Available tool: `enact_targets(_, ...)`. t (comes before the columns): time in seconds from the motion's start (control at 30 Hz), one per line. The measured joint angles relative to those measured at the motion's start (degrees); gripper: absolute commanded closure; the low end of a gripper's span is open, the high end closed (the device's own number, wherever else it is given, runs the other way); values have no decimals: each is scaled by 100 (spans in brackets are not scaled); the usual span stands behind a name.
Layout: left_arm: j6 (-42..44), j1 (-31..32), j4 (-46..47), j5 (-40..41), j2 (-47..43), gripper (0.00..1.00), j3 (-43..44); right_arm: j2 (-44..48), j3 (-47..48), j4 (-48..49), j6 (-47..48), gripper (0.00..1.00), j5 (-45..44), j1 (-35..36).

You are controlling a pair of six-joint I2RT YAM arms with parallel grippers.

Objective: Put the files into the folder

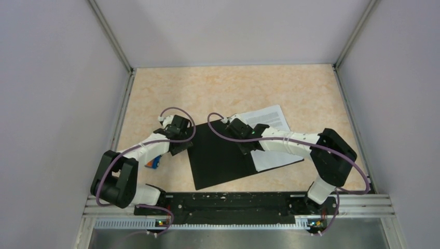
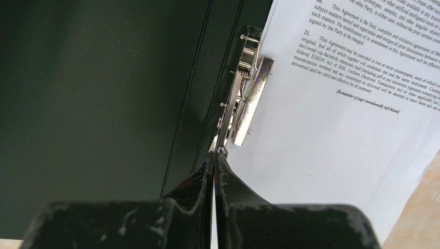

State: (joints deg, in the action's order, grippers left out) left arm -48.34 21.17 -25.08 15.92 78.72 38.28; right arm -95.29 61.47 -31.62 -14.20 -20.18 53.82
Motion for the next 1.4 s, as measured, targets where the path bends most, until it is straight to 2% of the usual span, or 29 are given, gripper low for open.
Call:
enact_targets(0.6, 4, 0, -151, 2, 144, 43, 149, -22, -564, 634, -219, 100, 284, -260)
enact_targets(1.4, 55, 0, -168, -28, 168, 43, 175, 31, -317, 546, -411, 100, 1298, -612)
